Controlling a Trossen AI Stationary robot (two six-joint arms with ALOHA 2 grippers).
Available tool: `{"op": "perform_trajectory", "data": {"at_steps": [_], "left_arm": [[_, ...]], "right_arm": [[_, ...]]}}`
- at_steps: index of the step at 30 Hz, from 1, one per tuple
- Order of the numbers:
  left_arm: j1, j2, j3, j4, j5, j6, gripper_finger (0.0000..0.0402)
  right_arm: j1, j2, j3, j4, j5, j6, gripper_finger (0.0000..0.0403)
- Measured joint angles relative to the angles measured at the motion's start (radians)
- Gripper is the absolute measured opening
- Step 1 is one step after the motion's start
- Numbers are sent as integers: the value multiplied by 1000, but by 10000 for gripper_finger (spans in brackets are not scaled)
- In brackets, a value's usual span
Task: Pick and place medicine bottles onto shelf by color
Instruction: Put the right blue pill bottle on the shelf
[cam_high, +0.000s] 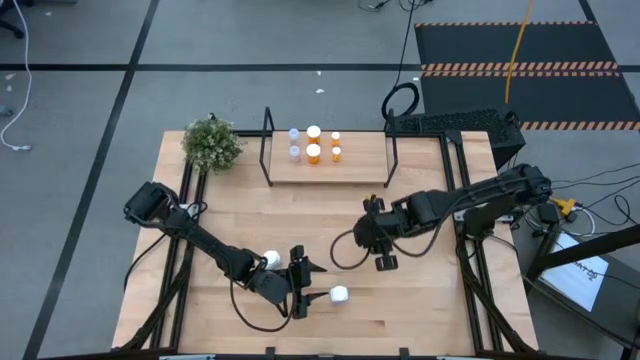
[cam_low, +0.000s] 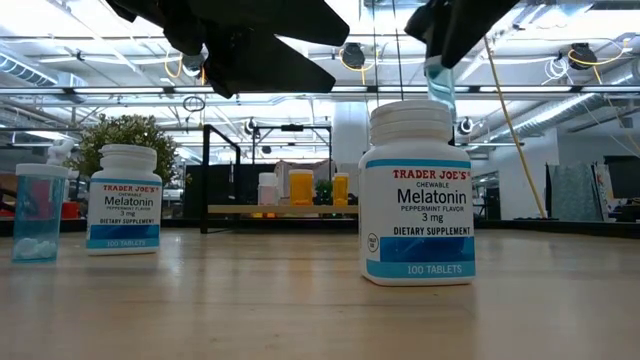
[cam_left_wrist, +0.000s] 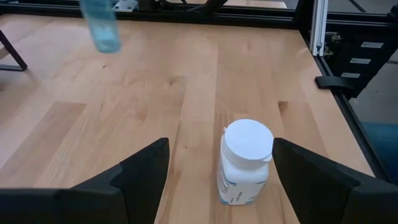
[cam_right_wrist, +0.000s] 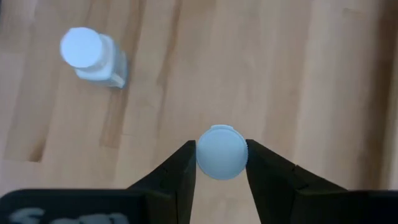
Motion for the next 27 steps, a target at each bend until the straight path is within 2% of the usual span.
{"op": "perform_trajectory", "data": {"at_steps": [15, 27], "left_arm": [[0, 0, 0, 0, 0, 2, 282], [20, 1, 0, -2, -1, 3, 282]], "right_arm": [[-211, -15, 136, -125, 0, -205, 121], [-533, -86, 136, -68, -2, -420, 121]]}}
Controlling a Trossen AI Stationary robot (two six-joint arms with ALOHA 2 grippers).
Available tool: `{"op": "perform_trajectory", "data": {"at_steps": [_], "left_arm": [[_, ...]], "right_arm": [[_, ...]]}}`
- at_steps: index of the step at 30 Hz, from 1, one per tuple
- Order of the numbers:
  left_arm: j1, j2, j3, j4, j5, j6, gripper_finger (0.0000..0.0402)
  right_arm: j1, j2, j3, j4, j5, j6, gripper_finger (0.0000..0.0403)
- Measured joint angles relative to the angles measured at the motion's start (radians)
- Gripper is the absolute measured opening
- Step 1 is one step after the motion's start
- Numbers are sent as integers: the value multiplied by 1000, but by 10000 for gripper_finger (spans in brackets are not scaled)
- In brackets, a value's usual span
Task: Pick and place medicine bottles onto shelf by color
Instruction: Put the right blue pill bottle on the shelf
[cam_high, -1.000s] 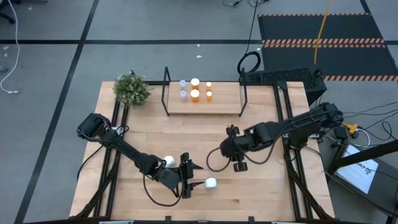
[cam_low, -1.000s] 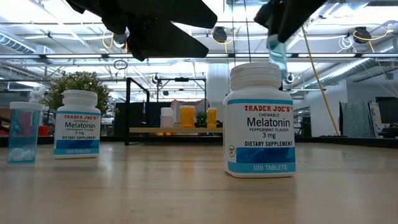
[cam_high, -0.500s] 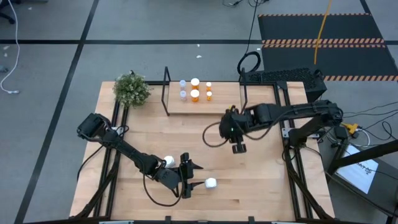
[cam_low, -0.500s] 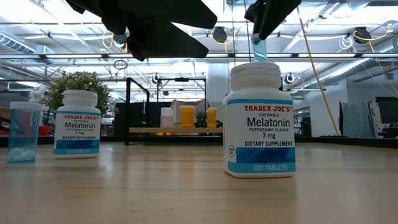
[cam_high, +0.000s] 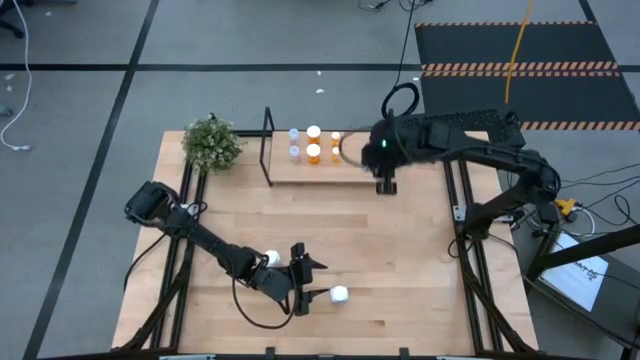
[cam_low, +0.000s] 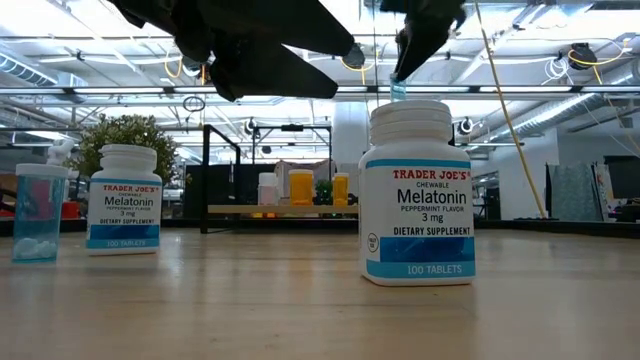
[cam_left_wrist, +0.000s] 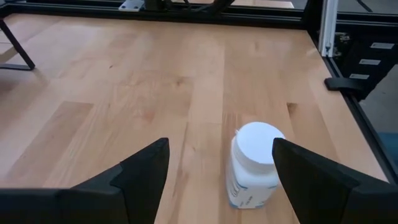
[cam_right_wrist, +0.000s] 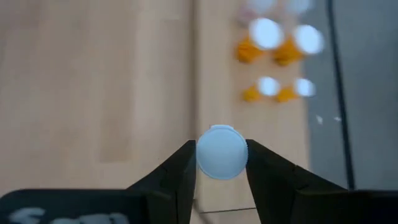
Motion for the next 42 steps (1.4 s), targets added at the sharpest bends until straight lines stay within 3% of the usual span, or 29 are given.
{"op": "perform_trajectory", "data": {"at_steps": [5, 11, 15, 29, 42], "left_arm": [[14, 0, 0, -2, 0, 1, 282], [25, 0, 0, -8, 1, 2, 282], [29, 0, 0, -8, 1, 8, 282], [38, 0, 0, -7, 2, 3, 282], [39, 0, 0, -23, 2, -4, 282]], "right_arm": [[-175, -2, 0, 78, -16, -108, 121], [-362, -2, 0, 176, -200, -187, 121], [-438, 11, 0, 233, -238, -204, 121], [-546, 149, 0, 283, -347, -246, 121], [-622, 303, -1, 253, -347, -267, 121]]}}
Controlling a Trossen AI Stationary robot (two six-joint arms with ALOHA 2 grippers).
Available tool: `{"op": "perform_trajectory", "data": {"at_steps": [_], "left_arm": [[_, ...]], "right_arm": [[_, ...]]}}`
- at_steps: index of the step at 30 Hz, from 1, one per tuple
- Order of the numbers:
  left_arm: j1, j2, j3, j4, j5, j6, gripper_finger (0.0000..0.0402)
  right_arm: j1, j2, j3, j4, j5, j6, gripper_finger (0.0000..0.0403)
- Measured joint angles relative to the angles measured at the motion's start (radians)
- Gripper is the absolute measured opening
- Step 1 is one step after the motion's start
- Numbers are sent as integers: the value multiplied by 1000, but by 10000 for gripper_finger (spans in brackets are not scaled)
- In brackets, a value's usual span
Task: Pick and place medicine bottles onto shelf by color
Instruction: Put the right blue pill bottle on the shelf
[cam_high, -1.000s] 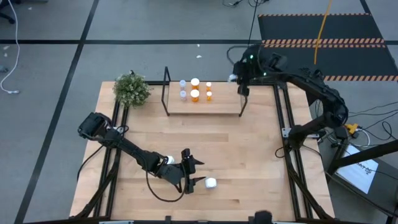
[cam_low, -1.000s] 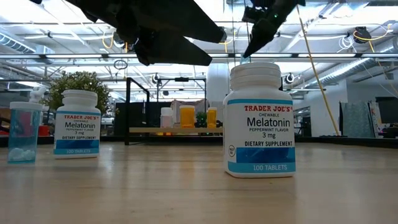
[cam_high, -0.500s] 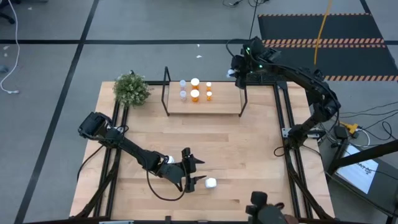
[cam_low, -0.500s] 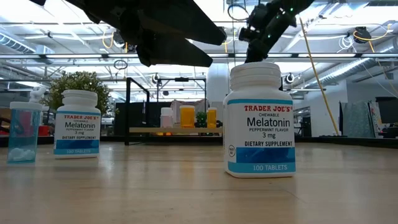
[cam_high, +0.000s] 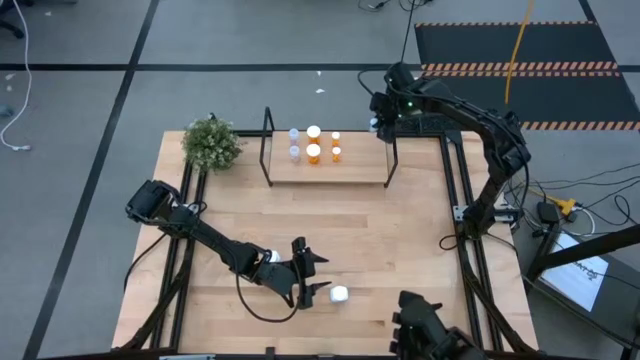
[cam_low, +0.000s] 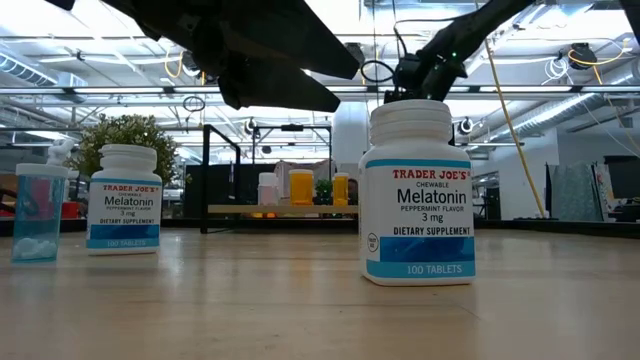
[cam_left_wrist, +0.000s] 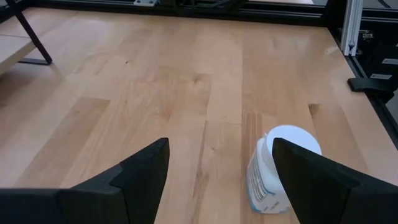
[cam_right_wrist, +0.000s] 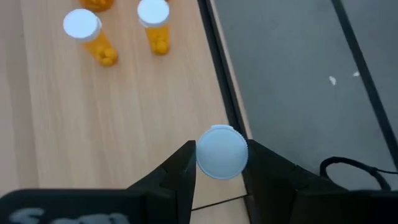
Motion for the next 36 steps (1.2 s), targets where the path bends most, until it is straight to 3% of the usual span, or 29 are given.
{"op": "perform_trajectory", "data": {"at_steps": [11, 36], "left_arm": [[0, 0, 0, -7, 1, 5, 282], [-2, 0, 0, -6, 2, -8, 282]], "right_arm": [[10, 6, 0, -31, -53, 19, 121], [68, 85, -1, -18, 7, -53, 121]]}}
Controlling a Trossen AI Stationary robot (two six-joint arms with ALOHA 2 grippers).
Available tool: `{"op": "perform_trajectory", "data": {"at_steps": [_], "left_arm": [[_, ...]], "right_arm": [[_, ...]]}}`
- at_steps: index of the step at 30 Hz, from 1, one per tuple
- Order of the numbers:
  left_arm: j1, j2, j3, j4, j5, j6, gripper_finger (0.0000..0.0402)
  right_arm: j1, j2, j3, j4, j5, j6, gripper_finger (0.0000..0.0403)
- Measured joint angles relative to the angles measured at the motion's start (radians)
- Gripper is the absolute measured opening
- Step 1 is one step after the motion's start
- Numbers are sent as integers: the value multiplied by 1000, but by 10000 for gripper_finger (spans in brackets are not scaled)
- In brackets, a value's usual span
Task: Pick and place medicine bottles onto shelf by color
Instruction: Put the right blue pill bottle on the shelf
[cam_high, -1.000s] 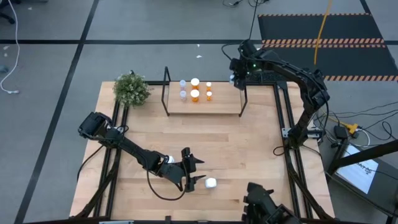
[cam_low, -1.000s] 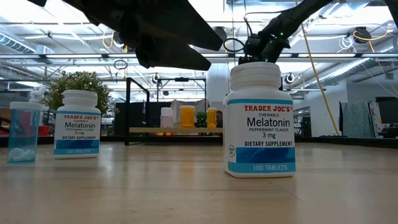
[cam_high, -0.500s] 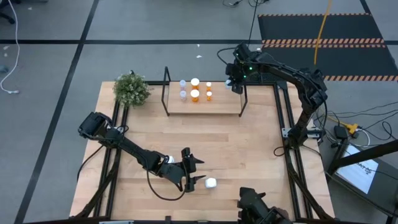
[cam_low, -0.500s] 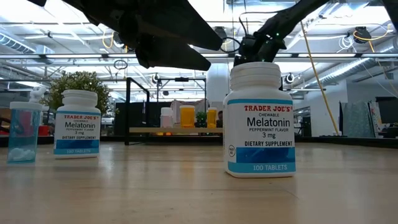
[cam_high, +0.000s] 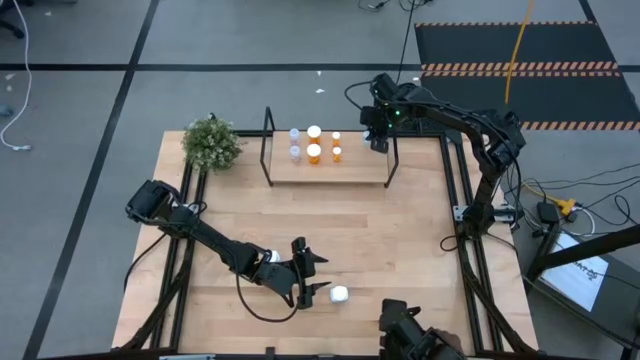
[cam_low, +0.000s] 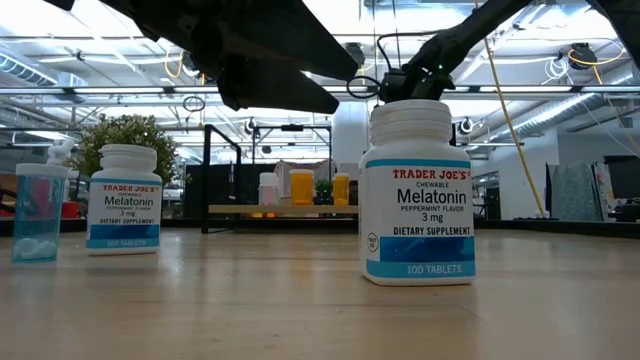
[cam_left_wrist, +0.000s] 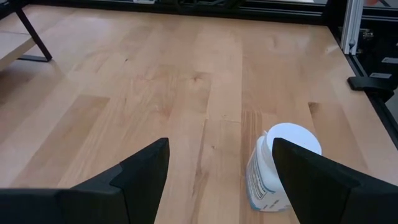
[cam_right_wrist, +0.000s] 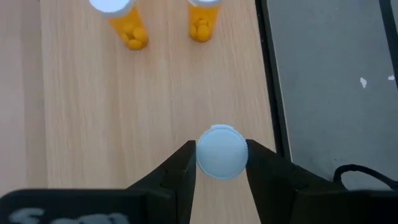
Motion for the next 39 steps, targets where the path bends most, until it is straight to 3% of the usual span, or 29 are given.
{"op": "perform_trajectory", "data": {"at_steps": [13, 39], "left_arm": [[-2, 0, 0, 0, 0, -1, 282], [-5, 0, 0, 1, 0, 9, 282]], "right_arm": [[11, -1, -23, 21, 2, -41, 121], [16, 0, -71, 64, 104, -49, 148]]}}
